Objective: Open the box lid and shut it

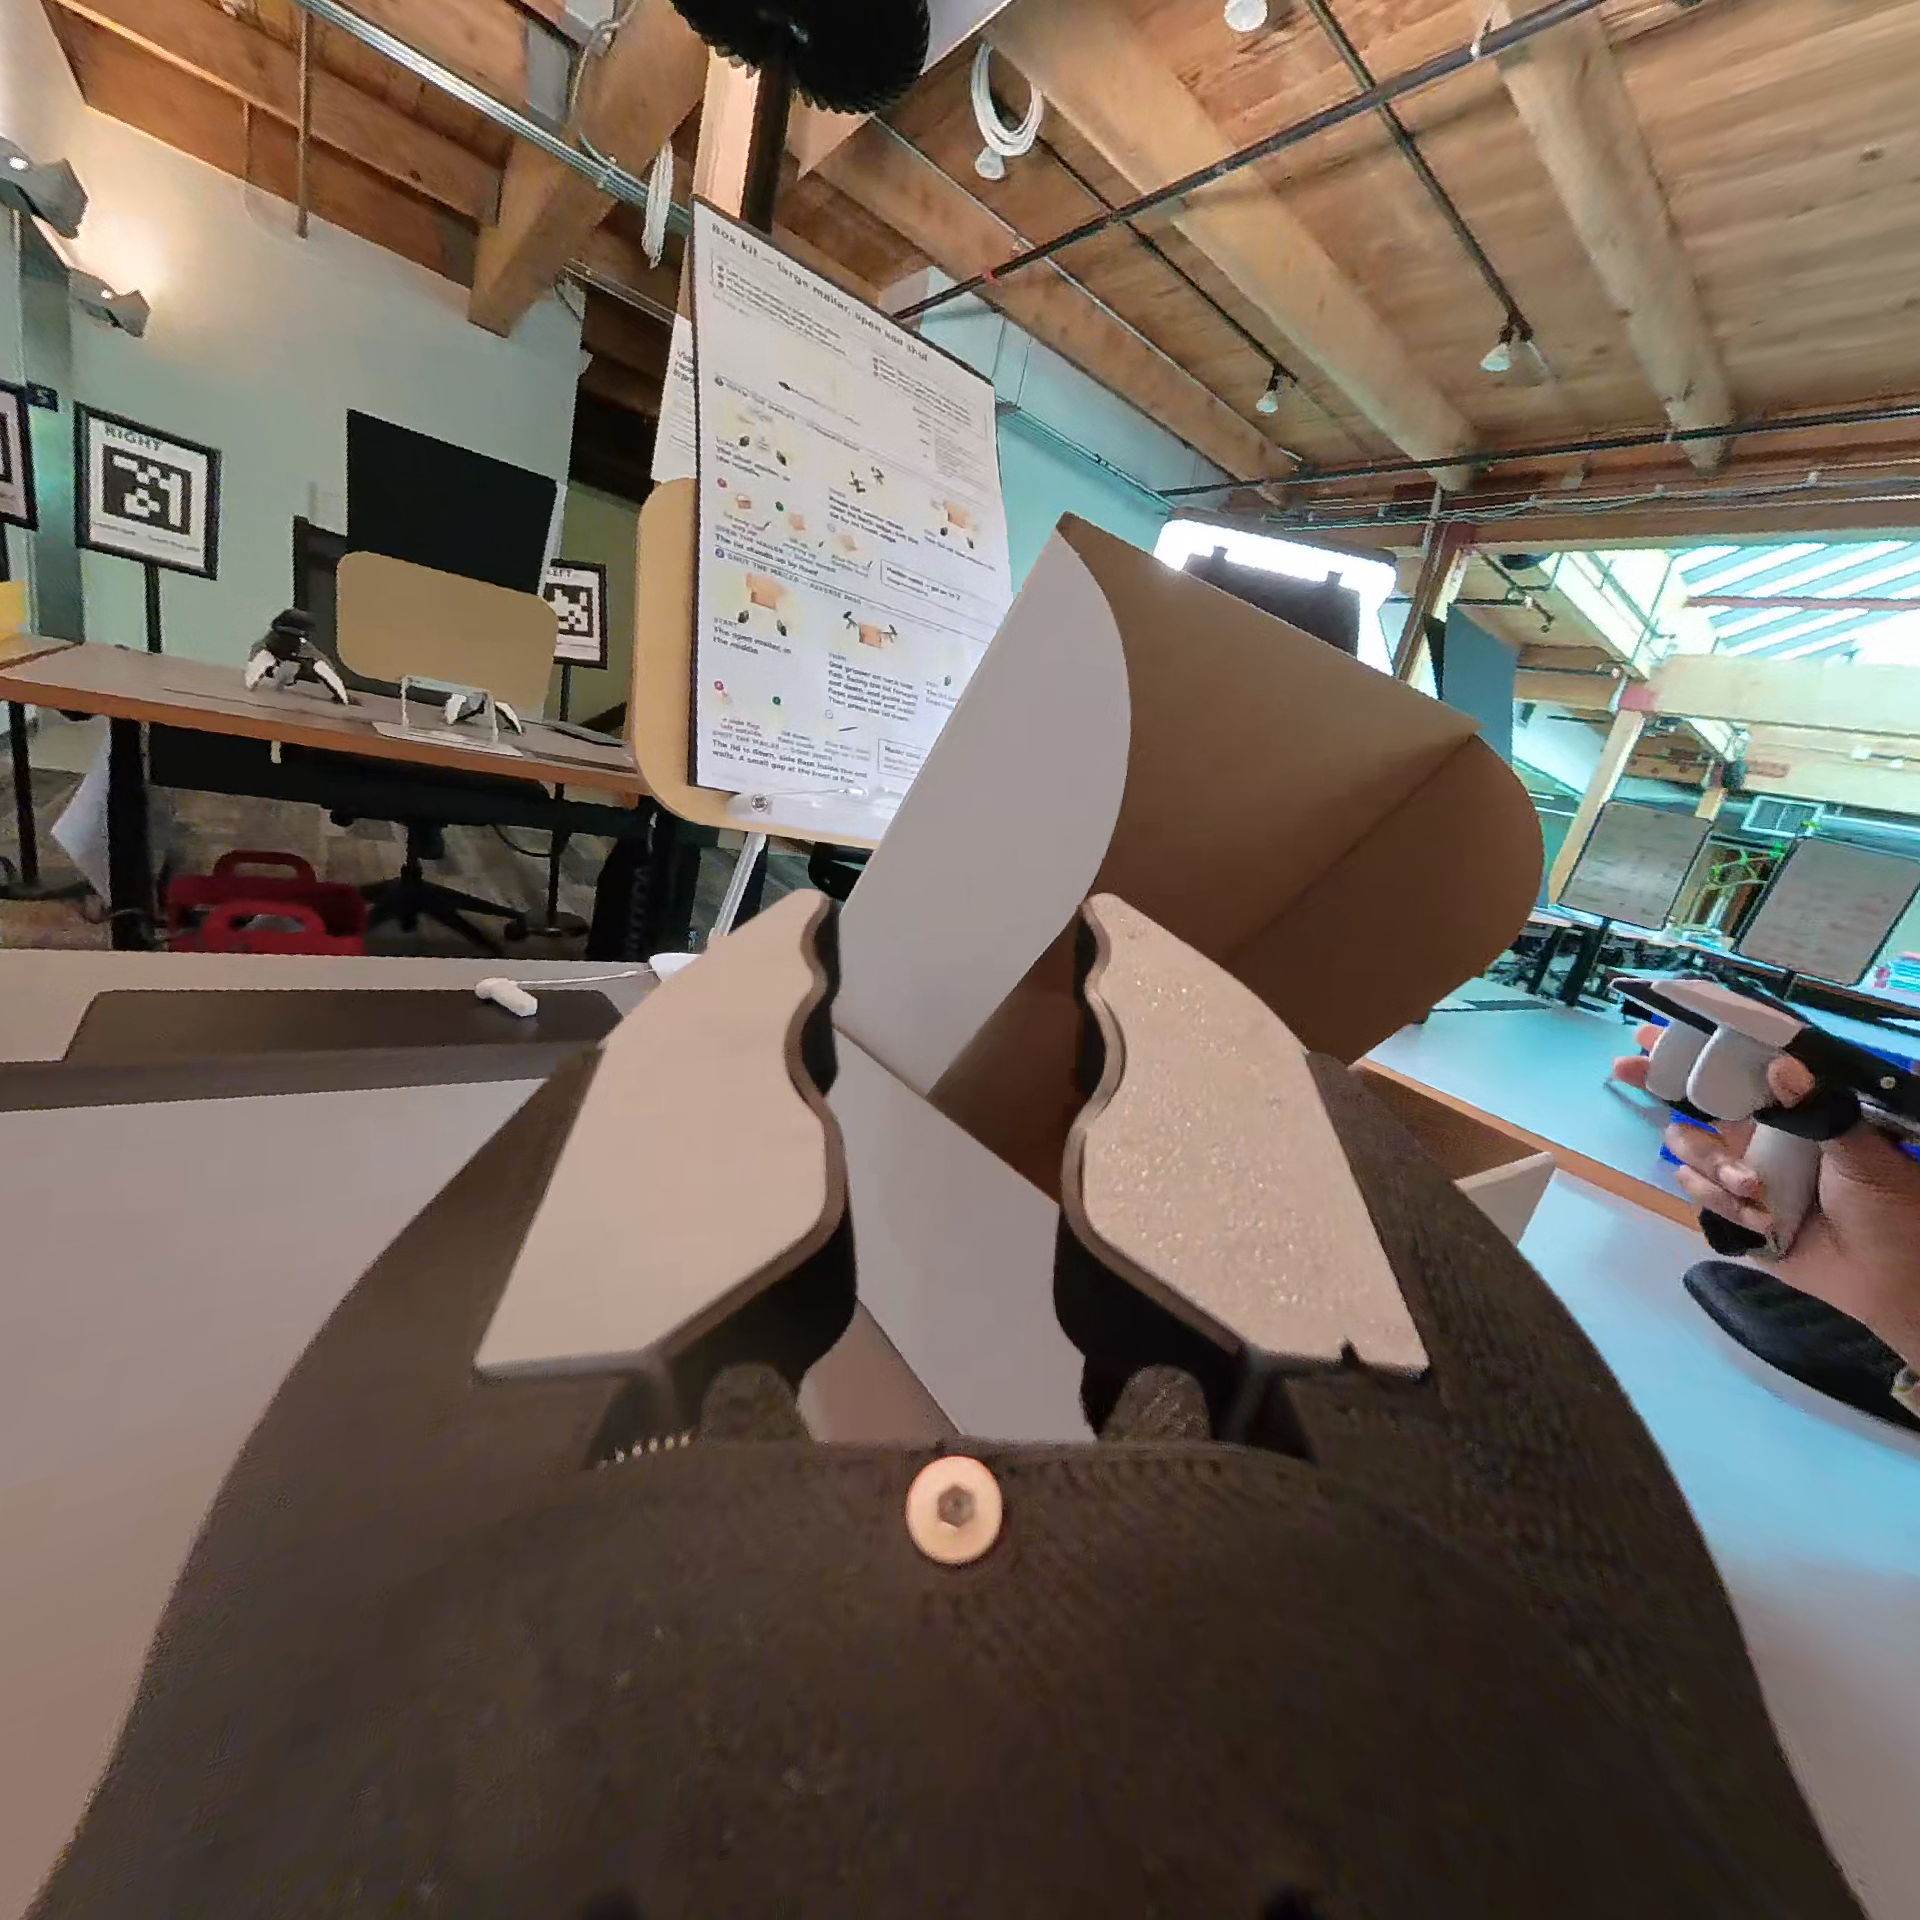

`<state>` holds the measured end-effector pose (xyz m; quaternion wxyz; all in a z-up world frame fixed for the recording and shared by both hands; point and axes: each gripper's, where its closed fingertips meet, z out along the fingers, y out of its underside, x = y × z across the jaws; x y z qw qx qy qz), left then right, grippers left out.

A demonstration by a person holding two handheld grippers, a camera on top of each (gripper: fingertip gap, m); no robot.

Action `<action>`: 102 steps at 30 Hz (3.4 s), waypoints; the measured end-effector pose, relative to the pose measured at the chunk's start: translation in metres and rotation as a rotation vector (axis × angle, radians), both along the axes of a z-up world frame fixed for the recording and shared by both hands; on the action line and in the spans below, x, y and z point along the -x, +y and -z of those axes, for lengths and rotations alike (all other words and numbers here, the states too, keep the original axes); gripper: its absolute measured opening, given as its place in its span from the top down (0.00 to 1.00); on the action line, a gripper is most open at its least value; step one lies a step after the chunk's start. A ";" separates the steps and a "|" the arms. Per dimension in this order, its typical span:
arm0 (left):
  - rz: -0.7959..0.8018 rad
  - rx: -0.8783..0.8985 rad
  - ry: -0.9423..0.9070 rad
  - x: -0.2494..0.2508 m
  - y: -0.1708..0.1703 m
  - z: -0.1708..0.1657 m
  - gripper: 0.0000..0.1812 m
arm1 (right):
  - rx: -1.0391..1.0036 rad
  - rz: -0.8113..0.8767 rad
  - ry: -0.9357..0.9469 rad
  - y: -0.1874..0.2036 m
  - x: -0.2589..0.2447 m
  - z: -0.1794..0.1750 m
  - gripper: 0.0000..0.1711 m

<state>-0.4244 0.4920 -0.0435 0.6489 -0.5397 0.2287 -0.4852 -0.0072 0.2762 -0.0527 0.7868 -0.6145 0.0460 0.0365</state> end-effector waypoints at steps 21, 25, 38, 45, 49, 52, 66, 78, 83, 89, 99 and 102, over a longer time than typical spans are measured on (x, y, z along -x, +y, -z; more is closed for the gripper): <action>-0.026 -0.199 0.398 -0.112 0.008 -0.007 0.71 | 0.350 0.025 -0.302 0.077 0.030 0.012 0.65; -0.163 -0.306 0.548 -0.124 0.033 -0.015 0.92 | 0.362 0.076 -0.427 0.096 0.028 -0.013 0.97; -0.138 -0.207 0.648 -0.136 0.106 -0.063 0.93 | 0.570 0.039 -0.342 0.160 -0.021 -0.069 0.98; -0.079 -0.194 0.533 -0.120 0.082 -0.062 0.80 | 0.466 0.019 -0.312 0.145 -0.010 -0.072 0.80; -0.074 -0.200 0.417 -0.091 0.058 -0.064 0.76 | 0.312 0.048 -0.306 0.111 -0.001 -0.088 0.70; -0.083 -0.191 0.344 -0.066 0.037 -0.056 0.75 | 0.227 0.091 -0.296 0.078 0.004 -0.089 0.66; -0.131 -0.081 0.341 -0.051 -0.075 0.016 0.73 | 0.253 0.256 -0.113 -0.029 0.073 0.015 0.62; -0.176 0.014 0.473 -0.031 -0.084 0.051 0.72 | 0.404 0.151 -0.207 -0.040 0.112 0.037 0.60; -0.204 0.032 0.500 -0.025 -0.080 0.060 0.72 | 0.405 0.141 -0.208 -0.039 0.114 0.036 0.60; -0.232 0.041 0.538 -0.026 -0.076 0.066 0.73 | 0.412 0.116 -0.199 -0.036 0.116 0.041 0.61; -0.166 0.080 0.510 -0.026 -0.077 0.070 0.73 | 0.417 0.120 -0.184 -0.039 0.109 0.044 0.61; -0.159 0.083 0.504 -0.022 -0.075 0.071 0.74 | 0.418 0.101 -0.186 -0.041 0.105 0.044 0.61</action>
